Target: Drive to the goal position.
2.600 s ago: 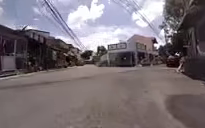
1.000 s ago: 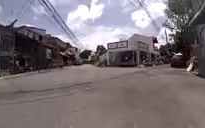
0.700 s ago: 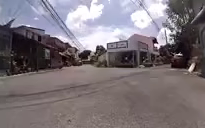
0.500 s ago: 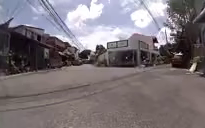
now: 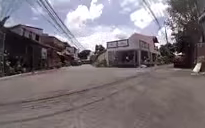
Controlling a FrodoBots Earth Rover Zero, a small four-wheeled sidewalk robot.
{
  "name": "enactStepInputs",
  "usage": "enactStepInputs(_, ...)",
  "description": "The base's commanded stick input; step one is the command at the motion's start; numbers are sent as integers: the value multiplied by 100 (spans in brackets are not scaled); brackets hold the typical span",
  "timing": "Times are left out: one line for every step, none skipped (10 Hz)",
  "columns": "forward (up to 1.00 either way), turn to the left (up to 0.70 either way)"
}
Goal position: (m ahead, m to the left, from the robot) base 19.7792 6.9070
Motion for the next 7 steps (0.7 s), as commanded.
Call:
enactStepInputs(70, 0)
enactStepInputs(70, 0)
enactStepInputs(70, 0)
enactStepInputs(70, 0)
enactStepInputs(70, 0)
enactStepInputs(70, 0)
enactStepInputs(70, 0)
